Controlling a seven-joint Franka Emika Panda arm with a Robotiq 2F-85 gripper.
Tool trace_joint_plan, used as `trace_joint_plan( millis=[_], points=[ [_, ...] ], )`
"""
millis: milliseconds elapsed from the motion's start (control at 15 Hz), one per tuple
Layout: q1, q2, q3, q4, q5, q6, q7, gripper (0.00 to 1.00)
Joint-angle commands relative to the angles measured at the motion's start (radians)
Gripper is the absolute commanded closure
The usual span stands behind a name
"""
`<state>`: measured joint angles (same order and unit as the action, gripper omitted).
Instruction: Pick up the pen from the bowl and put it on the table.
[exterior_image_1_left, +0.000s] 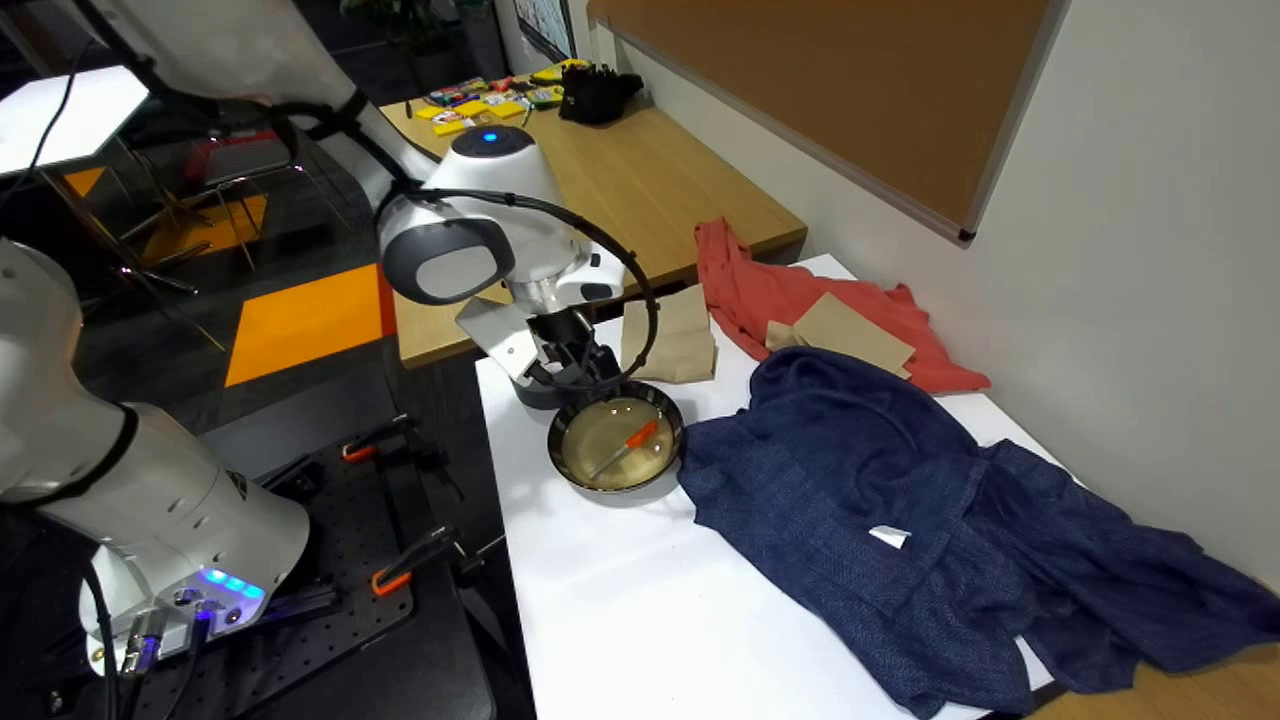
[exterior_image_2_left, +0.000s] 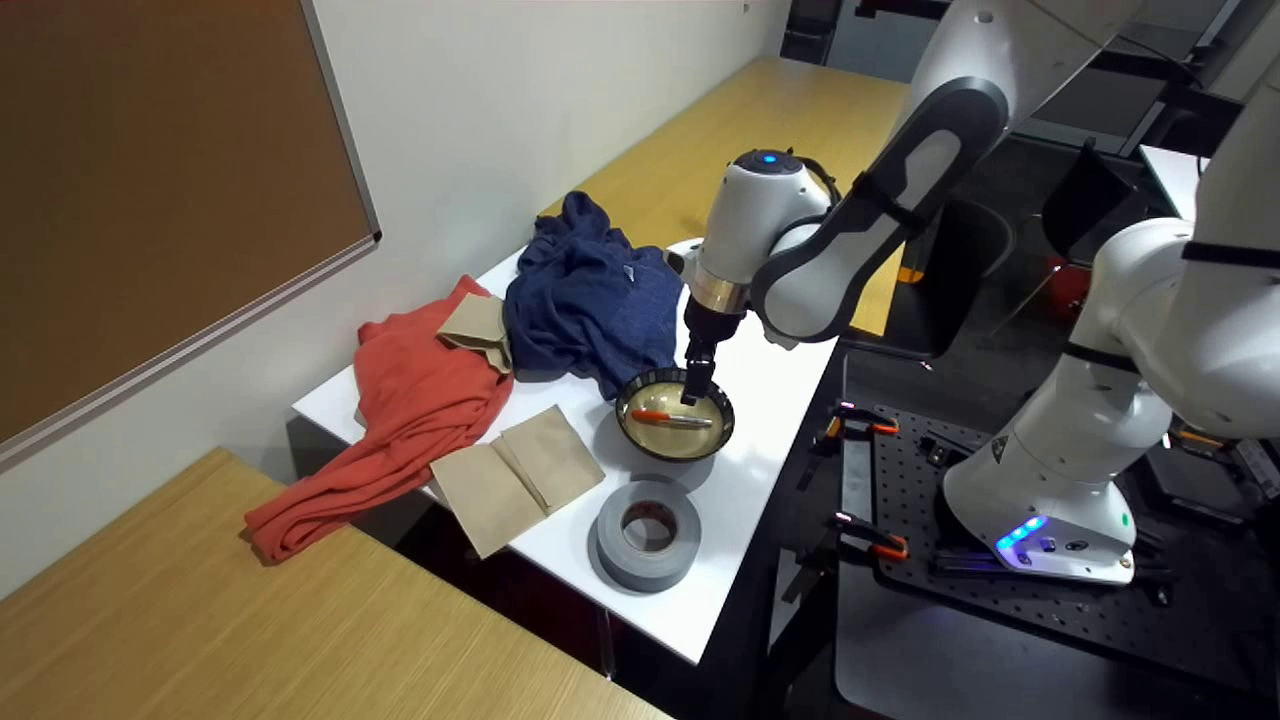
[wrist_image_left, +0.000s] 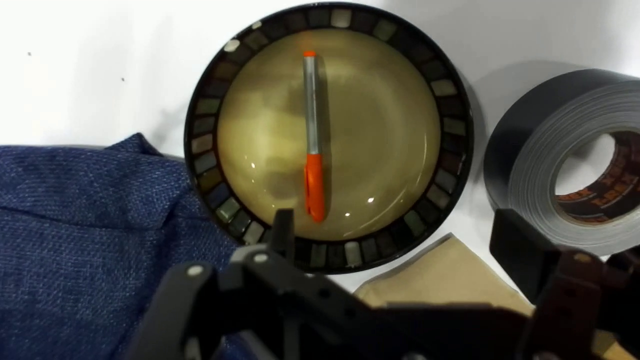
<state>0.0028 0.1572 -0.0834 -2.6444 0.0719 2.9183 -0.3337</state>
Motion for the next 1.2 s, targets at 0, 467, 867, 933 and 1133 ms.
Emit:
trace_joint_plan(
  millis=[0, 467, 867, 933, 1133],
  points=[
    [-0.051, 0.125, 0.031, 0.074, -0.05, 0.069, 0.019, 0.0],
    [-0.042, 0.285, -0.026, 0.162, -0.171, 0.118, 0.112, 0.0],
    [-0.035, 0.375, -0.041, 0.211, -0.183, 0.12, 0.146, 0.0],
    [-0.037, 0.386, -0.041, 0.218, -0.182, 0.12, 0.146, 0.0],
    [-0.043, 0.415, -0.038, 0.236, -0.179, 0.119, 0.144, 0.0]
  ],
)
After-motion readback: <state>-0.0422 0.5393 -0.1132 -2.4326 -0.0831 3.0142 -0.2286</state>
